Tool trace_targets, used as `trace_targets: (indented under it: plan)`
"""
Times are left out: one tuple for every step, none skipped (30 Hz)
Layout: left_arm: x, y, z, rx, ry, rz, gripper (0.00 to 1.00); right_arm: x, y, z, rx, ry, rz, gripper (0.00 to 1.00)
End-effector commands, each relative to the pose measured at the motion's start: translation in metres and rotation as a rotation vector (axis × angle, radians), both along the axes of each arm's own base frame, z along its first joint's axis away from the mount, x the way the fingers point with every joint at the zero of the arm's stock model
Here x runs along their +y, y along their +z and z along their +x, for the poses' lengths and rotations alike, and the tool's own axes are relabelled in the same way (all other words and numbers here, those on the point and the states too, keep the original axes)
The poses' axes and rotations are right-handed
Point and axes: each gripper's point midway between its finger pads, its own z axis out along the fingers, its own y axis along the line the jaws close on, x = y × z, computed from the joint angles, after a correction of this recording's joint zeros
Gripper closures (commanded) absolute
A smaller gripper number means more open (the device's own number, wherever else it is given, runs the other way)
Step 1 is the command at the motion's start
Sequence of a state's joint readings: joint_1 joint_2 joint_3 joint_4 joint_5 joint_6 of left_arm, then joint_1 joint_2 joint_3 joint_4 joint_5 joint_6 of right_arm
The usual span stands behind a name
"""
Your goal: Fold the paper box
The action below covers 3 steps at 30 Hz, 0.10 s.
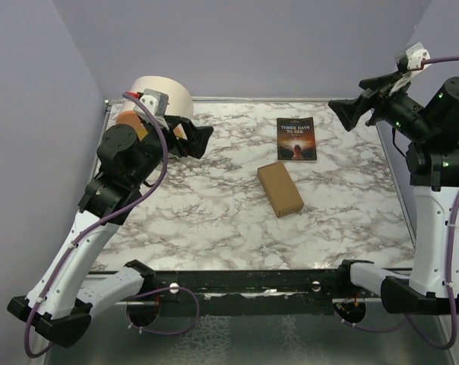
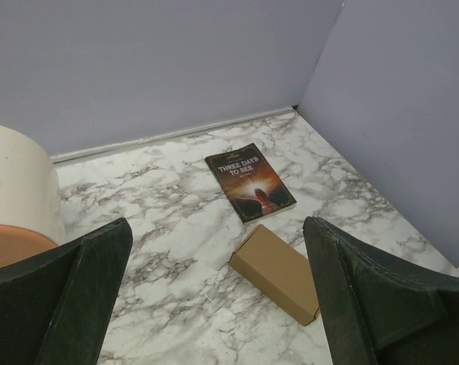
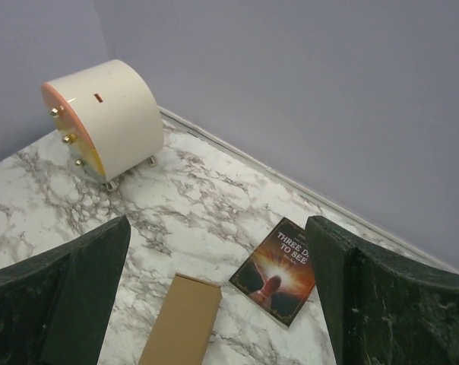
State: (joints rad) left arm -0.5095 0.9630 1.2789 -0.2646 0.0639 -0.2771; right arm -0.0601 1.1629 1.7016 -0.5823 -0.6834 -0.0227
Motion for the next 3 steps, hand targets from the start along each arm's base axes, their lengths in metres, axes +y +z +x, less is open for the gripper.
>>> trace_targets:
  plan:
    - [0.0034,0.0082,-0.0090,-0.031,-0.016,-0.001,0.01,-0.0002,-0.0033,-0.0086,-0.010,0.008,-0.027,0.01]
    - [0.0036,0.0078,-0.0093,-0.032,-0.017,0.001,0.01,0.0001,-0.0047,-0.0083,-0.003,0.010,-0.017,0.01]
    - [0.0035,0.0070,-0.0091,-0.031,-0.017,0.003,0.01,0.0000,-0.0062,-0.0077,-0.005,0.013,-0.021,0.01]
